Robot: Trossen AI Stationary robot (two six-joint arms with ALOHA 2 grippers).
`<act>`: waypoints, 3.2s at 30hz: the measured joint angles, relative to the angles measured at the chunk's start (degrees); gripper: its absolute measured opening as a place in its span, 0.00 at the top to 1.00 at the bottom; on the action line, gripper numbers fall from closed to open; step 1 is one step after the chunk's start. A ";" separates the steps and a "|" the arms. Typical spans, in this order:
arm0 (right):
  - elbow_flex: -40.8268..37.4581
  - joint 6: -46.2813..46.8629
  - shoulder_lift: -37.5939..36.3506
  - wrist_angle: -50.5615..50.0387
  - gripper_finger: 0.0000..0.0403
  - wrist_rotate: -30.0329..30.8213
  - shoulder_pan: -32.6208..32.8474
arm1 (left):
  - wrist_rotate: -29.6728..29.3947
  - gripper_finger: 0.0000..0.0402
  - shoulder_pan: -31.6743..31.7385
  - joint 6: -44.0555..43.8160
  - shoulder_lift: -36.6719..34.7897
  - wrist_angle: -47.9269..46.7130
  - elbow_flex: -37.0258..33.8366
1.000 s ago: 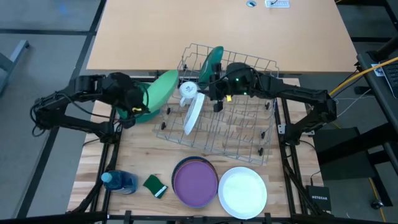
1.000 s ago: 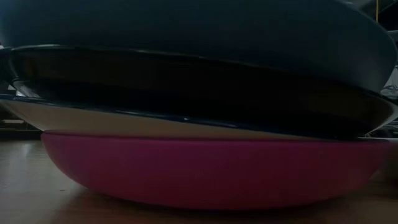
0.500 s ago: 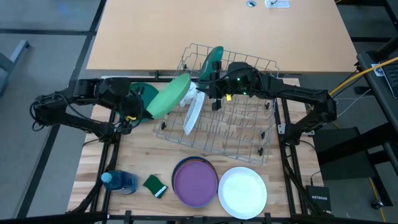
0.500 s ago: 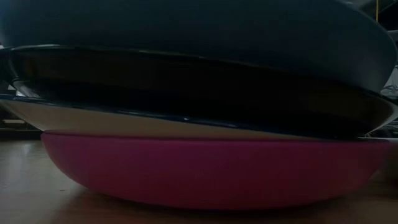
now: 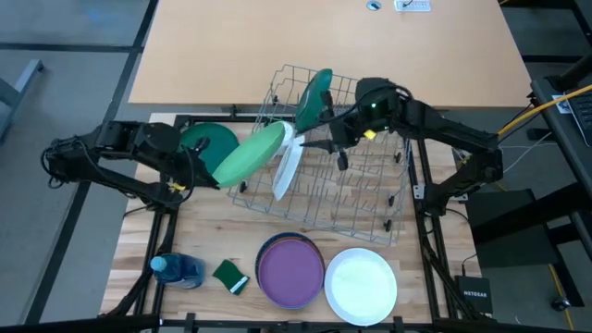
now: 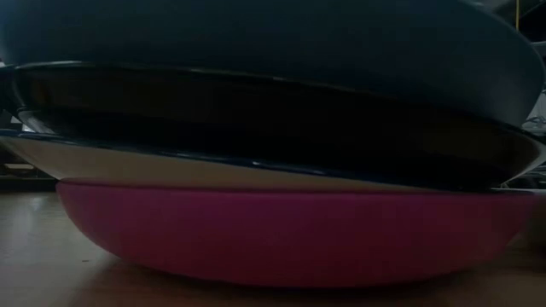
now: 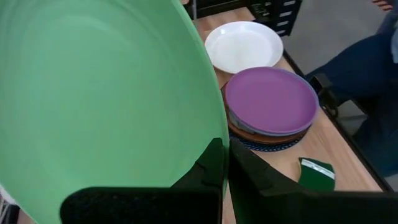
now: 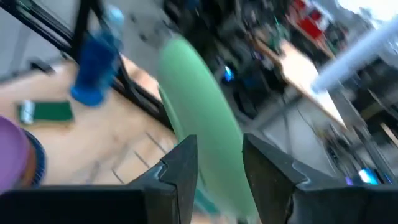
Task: Sort dishes
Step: Put the green plate in the dish rack
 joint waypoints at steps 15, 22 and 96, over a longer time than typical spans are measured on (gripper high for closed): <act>7.34 2.28 1.71 -7.24 0.67 -13.74 0.00 | 3.28 1.00 -7.06 3.16 0.10 5.15 0.00; 7.37 2.42 2.78 -6.25 0.67 -14.38 0.00 | 5.86 1.00 -10.55 3.96 0.13 8.05 0.00; 7.31 15.47 10.58 -2.21 0.94 -40.05 6.94 | 6.28 0.96 -15.98 15.70 1.02 14.49 0.00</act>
